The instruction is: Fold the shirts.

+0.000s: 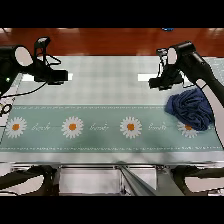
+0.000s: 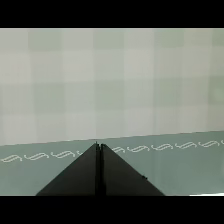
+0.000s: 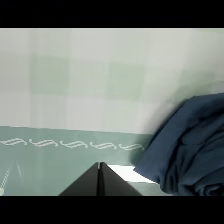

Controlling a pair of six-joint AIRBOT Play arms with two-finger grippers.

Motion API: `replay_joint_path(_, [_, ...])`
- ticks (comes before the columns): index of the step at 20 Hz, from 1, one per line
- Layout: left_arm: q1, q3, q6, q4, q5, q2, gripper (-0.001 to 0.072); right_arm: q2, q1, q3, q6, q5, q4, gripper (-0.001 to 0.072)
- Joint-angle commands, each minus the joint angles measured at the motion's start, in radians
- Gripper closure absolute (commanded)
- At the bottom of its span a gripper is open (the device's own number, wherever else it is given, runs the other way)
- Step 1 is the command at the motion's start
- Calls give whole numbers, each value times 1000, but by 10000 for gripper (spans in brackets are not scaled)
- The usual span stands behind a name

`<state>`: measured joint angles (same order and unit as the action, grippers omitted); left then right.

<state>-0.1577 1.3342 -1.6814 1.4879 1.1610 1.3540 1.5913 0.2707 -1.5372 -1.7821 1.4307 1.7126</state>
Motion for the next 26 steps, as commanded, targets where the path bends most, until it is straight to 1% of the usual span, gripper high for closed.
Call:
replay_joint_path(1, [0,0,0,0,0,0,687,0,0,0,0,0,0,684])
replay_joint_path(17, [0,0,0,0,-4,0,687,0,0,0,0,0,0,684])
replay_joint_path(19, [1,0,1,1,-44,0,687,0,0,0,0,-19,3,684])
replay_joint_path(21, [1,0,1,1,-90,1,687,0,0,0,-1,-119,6,684])
replay_joint_path(26, [2,0,1,2,-208,46,686,2,0,0,0,-177,-1,682])
